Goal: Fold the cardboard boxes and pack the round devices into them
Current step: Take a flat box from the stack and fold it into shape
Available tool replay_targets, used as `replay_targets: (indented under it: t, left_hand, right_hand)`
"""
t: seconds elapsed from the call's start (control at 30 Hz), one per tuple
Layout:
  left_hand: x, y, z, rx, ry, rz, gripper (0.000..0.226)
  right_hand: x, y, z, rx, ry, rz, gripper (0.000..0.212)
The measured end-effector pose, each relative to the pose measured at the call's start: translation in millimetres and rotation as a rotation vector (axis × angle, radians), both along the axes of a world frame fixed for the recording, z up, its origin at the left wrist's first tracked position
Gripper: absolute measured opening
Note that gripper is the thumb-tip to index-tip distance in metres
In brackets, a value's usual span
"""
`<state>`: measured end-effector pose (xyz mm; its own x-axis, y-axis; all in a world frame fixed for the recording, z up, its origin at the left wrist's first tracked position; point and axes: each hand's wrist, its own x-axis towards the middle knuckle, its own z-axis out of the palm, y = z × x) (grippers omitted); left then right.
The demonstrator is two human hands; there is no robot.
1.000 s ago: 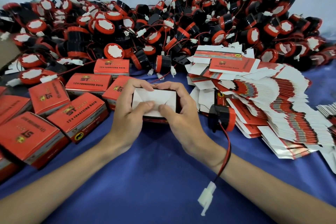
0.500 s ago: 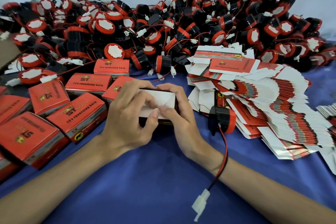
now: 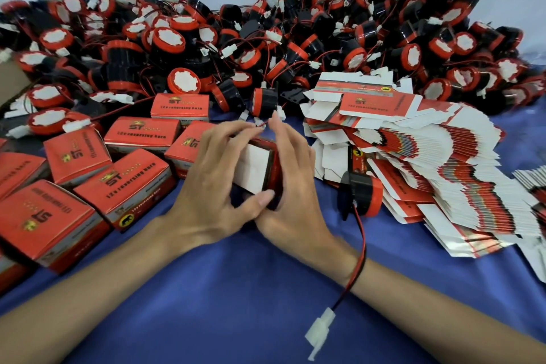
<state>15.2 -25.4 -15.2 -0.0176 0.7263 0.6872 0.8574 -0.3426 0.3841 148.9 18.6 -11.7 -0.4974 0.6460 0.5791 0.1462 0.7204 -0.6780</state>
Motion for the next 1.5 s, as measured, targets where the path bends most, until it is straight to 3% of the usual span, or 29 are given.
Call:
replay_targets:
  t: [0.17, 0.27, 0.33, 0.43, 0.6, 0.67, 0.73, 0.83, 0.9, 1.03, 1.2, 1.27, 1.4, 1.5]
  left_hand:
    - [-1, 1, 0, -0.076, -0.157, -0.11, 0.084]
    - [-3, 1, 1, -0.168, -0.35, -0.172, 0.087]
    - [-4, 2, 1, -0.162, -0.38, -0.156, 0.078]
    - [-5, 3, 0, -0.146, -0.35, -0.102, 0.062]
    - [-2, 4, -2, -0.013, -0.265, 0.1, 0.074]
    - [0, 3, -4, 0.0, -0.182, 0.082, 0.059]
    - [0, 1, -4, -0.057, -0.144, 0.051, 0.043]
    - [0, 0, -3, -0.074, -0.201, -0.012, 0.04]
    - [-1, 2, -3, -0.012, -0.18, -0.065, 0.05]
    - [-1, 1, -4, -0.016, -0.045, -0.024, 0.077]
    - [2, 3, -6, -0.078, -0.044, 0.124, 0.058]
    - [3, 4, -7, -0.098, -0.057, 0.161, 0.048]
    - [5, 3, -6, -0.054, -0.033, 0.192, 0.044]
    - [5, 3, -6, -0.033, -0.002, 0.214, 0.051]
  right_hand:
    - [2, -1, -1, 0.452, -0.027, -0.124, 0.076]
    - [5, -2, 0, 0.571, 0.019, -0.048, 0.074]
    - [5, -5, 1, 0.573, 0.007, -0.037, 0.077]
    - [8, -7, 2, 0.509, 0.019, -0.002, 0.077]
    - [6, -4, 7, 0.132, -0.059, -0.197, 0.075]
    - [1, 1, 7, -0.055, -0.175, -0.216, 0.08]
    - [-1, 3, 4, -0.093, -0.228, -0.207, 0.069]
    - [-1, 2, -2, 0.235, -0.157, -0.254, 0.03]
    - [0, 5, -4, 0.446, -0.146, -0.293, 0.018]
    - [8, 16, -5, 0.566, -0.362, -0.315, 0.039]
    - [8, 14, 3, 0.574, -0.494, -0.212, 0.032]
    - [10, 3, 1, 0.603, -0.534, -0.189, 0.054]
    - [29, -12, 7, 0.677, -0.865, -0.378, 0.073]
    - [46, -1, 32, 0.458, -1.163, -0.484, 0.086]
